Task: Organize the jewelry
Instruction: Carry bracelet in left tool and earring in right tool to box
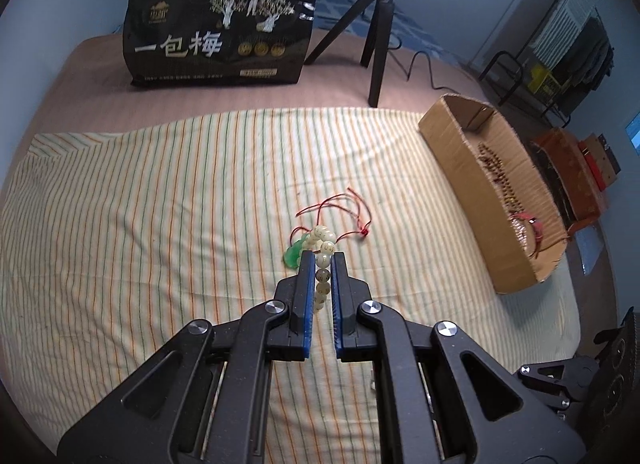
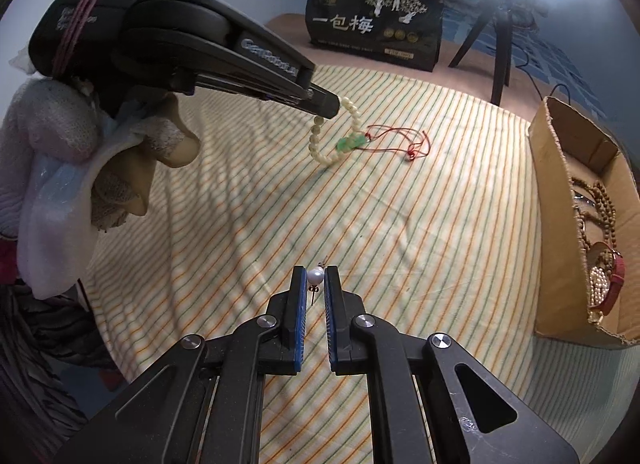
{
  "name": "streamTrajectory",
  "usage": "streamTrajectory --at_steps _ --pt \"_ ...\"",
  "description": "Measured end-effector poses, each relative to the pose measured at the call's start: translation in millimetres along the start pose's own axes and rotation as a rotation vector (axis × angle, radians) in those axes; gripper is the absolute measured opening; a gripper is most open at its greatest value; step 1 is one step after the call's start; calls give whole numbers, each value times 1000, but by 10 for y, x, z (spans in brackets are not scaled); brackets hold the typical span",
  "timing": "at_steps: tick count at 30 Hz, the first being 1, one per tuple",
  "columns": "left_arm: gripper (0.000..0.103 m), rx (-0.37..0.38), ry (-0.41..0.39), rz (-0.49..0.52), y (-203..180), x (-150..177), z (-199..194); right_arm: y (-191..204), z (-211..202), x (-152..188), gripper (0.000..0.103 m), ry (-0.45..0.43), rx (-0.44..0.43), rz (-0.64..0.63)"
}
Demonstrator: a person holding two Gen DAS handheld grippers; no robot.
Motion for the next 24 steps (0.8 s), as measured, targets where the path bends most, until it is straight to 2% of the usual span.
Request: streamTrajectory --at_steps 7,11,24 --pt "5 8 -21 -9 -2 -51 -92 0 44 2 7 11 -10 -2" --pt "5 33 -54 -5 -83 -148 -211 -45 -17 -62 7 -11 1 3" --pt "5 145 -164 53 -745 -657 -513 -711 -532 -420 7 -145 82 145"
Point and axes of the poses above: each gripper's, at about its wrist camera, not at the fingertips, and z roughly the way its jaws point, y to its left, x to its underside, the point moved 8 cm from there along z, roughly the way its jaws point, and after that the axes turned 8 degrees about z, right-handed, at the moved point
